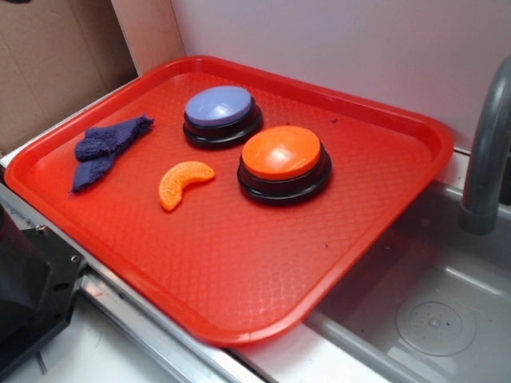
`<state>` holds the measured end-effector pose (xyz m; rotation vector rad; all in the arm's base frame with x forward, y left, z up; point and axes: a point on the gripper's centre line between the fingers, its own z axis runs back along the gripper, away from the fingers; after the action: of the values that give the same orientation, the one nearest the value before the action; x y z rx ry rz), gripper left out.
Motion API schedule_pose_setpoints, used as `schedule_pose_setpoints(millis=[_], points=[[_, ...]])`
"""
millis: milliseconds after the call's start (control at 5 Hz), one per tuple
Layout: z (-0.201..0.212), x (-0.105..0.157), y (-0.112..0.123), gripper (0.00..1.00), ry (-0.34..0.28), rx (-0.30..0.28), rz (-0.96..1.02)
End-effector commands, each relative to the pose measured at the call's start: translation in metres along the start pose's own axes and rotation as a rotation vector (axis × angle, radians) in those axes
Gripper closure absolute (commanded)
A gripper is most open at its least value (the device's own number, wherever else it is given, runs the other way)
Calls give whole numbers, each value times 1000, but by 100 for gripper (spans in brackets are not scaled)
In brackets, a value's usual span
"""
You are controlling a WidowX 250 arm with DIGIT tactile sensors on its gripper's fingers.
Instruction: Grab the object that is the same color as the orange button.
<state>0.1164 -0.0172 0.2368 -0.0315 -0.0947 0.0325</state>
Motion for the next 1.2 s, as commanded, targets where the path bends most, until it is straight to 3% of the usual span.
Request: schedule_pose_setpoints(millis=[0, 400, 800, 1000], points=[[0, 0, 0, 0, 0, 0, 0], [-28, 20, 16, 0, 1, 12, -129], [-79, 55, 24, 0, -64, 67, -301], [-103, 65, 25, 0, -90, 50, -318]])
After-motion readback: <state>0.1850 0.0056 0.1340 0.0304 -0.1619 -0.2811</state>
